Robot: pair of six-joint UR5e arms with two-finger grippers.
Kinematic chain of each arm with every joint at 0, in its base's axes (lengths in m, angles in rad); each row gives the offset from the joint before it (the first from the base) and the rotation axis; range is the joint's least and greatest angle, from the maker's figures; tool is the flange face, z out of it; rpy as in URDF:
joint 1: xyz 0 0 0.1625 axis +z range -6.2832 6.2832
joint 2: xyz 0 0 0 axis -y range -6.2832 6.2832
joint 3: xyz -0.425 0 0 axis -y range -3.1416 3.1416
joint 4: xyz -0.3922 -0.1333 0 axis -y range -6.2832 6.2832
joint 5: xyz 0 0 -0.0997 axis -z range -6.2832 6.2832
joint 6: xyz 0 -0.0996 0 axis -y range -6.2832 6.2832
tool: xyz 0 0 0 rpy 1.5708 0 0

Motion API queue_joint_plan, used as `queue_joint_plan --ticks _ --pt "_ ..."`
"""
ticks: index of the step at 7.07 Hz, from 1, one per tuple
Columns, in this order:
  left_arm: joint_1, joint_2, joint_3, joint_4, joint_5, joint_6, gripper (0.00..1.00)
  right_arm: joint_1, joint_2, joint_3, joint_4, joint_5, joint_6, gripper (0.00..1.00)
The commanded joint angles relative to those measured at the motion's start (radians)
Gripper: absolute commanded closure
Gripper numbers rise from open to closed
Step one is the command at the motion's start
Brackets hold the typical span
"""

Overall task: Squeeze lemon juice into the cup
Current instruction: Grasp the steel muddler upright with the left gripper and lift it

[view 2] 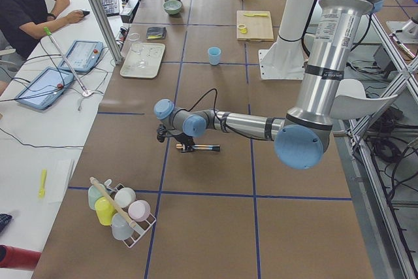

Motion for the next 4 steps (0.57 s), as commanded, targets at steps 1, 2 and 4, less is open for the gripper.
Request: queue_joint_plan --ticks 1,2,4 --pt "-0.005 0.018 -0.097 0.006 0.023 -0.002 1.0 0.0 0.002 0.001 -0.001 0.0 0.0 0.0" --pt "-0.008 0.055 -0.204 0.009 0.044 -0.003 1.0 0.0 0.003 0.001 -0.004 0.0 0.0 0.0" --pt "-0.011 0.069 -0.427 0.012 0.304 -0.031 1.0 0.0 0.003 0.001 -0.009 0.005 0.0 0.0"
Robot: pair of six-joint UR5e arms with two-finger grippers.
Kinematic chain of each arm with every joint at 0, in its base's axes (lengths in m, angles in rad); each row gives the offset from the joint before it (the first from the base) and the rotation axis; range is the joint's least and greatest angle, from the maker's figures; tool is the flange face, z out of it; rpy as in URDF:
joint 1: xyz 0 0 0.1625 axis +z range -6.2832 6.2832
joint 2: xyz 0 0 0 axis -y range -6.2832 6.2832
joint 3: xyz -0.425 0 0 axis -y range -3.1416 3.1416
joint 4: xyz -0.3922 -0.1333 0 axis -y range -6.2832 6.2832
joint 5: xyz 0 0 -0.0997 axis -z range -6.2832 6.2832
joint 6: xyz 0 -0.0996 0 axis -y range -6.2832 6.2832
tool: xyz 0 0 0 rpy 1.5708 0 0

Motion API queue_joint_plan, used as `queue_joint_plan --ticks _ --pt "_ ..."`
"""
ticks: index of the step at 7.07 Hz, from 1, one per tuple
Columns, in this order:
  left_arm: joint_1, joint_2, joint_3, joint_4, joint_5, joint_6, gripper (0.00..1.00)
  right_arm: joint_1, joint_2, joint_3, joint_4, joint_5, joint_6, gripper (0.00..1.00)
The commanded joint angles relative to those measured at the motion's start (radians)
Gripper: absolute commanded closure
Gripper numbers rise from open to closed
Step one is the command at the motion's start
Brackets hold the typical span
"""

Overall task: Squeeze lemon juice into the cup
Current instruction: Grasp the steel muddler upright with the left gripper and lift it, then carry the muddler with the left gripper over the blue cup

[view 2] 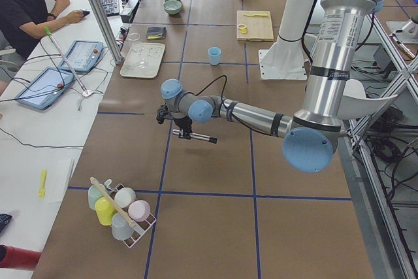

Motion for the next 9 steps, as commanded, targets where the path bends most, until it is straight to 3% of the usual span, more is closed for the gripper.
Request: queue_joint_plan --ticks 1,3,5,7,8,9 --pt "-0.002 0.005 -0.204 0.001 0.167 -0.034 1.0 0.0 -0.001 -0.002 -0.003 0.002 0.001 0.0" --pt "0.034 -0.019 -0.324 0.007 0.279 -0.081 1.0 0.002 -0.016 0.008 -0.003 0.011 0.002 0.0" --pt "0.119 -0.157 -0.297 0.028 0.26 -0.088 1.0 0.002 -0.036 0.014 -0.003 0.025 0.002 0.0" --pt "0.136 -0.234 -0.29 -0.068 0.22 -0.247 1.0 0.027 -0.07 0.017 0.001 0.022 0.0 0.0" --pt "0.191 -0.277 -0.271 -0.15 0.24 -0.339 1.0 0.053 -0.114 0.046 0.001 0.022 -0.002 0.0" --pt "0.219 -0.297 -0.273 -0.247 0.323 -0.373 1.0 0.099 -0.159 0.052 0.01 0.024 -0.026 0.0"
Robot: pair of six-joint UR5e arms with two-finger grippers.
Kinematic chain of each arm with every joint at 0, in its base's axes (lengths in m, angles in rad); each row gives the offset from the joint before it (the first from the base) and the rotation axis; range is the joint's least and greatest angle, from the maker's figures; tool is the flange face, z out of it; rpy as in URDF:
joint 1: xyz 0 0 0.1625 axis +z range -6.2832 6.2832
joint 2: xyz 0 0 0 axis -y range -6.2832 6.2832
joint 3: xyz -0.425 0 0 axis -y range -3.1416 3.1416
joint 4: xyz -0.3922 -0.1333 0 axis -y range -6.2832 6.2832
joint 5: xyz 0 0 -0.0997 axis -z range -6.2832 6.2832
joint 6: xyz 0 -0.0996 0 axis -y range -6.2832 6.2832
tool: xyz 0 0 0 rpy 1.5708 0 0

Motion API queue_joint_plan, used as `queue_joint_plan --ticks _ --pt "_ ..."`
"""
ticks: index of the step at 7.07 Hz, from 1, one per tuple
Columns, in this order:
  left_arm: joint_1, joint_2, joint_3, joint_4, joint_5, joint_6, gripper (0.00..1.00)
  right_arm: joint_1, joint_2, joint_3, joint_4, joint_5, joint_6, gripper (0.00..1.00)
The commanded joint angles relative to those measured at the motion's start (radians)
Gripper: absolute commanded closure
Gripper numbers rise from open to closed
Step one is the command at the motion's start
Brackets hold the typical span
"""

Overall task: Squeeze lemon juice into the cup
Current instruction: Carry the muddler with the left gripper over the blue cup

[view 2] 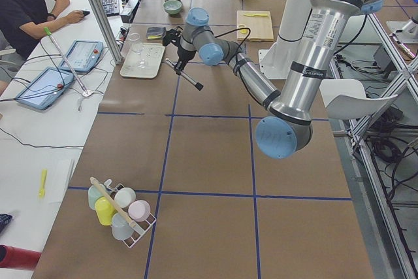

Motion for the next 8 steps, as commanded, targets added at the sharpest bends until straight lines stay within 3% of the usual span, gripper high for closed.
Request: queue_joint_plan --ticks 1,3,5,7,8 --pt "0.064 -0.037 0.009 -0.199 0.09 -0.069 1.0 0.089 -0.1 0.004 0.014 -0.002 -0.118 0.0" --pt "0.069 -0.043 0.026 -0.412 0.116 -0.064 1.0 0.193 -0.13 -0.081 0.027 0.001 -0.267 0.0" --pt "0.122 -0.036 0.066 -0.632 0.27 -0.053 1.0 0.236 -0.124 -0.23 0.193 0.029 -0.263 0.0" --pt "0.227 -0.034 0.067 -0.725 0.439 -0.037 1.0 0.259 -0.116 -0.379 0.355 0.056 -0.257 0.0" --pt "0.322 -0.036 0.069 -0.743 0.583 0.038 1.0 0.26 -0.105 -0.379 0.356 0.061 -0.207 0.0"
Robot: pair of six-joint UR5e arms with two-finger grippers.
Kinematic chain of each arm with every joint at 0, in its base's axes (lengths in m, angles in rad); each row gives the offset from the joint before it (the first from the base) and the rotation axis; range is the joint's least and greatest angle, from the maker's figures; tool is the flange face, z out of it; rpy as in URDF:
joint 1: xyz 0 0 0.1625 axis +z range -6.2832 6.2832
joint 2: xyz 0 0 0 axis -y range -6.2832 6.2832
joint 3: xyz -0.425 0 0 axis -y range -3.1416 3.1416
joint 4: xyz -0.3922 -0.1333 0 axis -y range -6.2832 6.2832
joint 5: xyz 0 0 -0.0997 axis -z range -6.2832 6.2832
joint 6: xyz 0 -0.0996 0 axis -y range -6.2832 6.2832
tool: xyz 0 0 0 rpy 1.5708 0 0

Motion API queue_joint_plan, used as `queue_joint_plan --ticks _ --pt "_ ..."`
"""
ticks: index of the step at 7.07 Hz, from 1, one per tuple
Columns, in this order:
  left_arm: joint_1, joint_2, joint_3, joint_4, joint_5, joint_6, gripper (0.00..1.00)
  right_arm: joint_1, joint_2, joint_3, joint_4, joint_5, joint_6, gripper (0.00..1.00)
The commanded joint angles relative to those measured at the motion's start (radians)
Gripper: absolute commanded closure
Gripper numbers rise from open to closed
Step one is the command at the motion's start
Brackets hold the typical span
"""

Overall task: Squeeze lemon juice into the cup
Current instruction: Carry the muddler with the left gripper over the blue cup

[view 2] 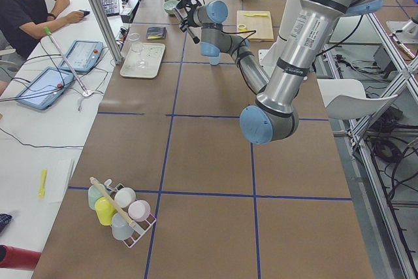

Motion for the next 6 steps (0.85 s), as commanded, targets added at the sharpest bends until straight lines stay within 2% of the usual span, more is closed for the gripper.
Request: queue_joint_plan --ticks 1,3,6 --pt "0.19 0.001 0.035 -0.074 0.266 0.097 1.0 0.006 0.012 -0.031 0.034 0.009 0.096 0.0" --pt "0.319 -0.007 0.101 -0.125 0.414 0.137 1.0 0.006 0.008 -0.029 0.036 0.008 0.098 0.0" --pt "0.335 -0.048 0.143 -0.125 0.424 0.154 1.0 0.006 0.003 -0.026 0.036 0.006 0.098 0.0"
